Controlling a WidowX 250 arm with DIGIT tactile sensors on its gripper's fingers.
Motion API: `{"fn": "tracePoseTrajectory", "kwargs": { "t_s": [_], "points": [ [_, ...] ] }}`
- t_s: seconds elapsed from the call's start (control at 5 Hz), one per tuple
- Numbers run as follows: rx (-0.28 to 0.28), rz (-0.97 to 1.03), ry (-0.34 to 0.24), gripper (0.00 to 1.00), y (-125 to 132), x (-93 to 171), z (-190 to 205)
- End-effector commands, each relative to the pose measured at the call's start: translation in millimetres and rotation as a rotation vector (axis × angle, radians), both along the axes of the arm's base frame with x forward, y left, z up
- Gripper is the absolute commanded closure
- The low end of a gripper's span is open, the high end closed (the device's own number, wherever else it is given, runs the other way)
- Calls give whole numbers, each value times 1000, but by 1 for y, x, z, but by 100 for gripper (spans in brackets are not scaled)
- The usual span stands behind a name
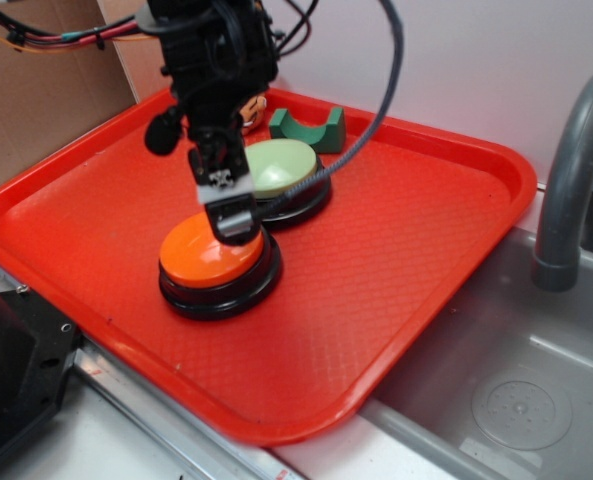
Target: Push the orange button.
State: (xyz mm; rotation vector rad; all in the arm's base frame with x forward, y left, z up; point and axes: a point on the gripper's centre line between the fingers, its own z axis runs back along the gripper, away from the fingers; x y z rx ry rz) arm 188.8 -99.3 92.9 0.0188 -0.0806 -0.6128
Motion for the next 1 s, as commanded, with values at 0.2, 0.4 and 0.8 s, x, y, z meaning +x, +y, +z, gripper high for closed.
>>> {"fn": "tracePoseTrajectory", "kwargs": {
  "t_s": [0.2, 0.4, 0.8],
  "points": [
    [37, -55, 55, 0, 12, -12, -33],
    [26, -47, 62, 0, 14, -14, -36],
    [43, -51, 82, 0, 14, -12, -33]
  ]
}}
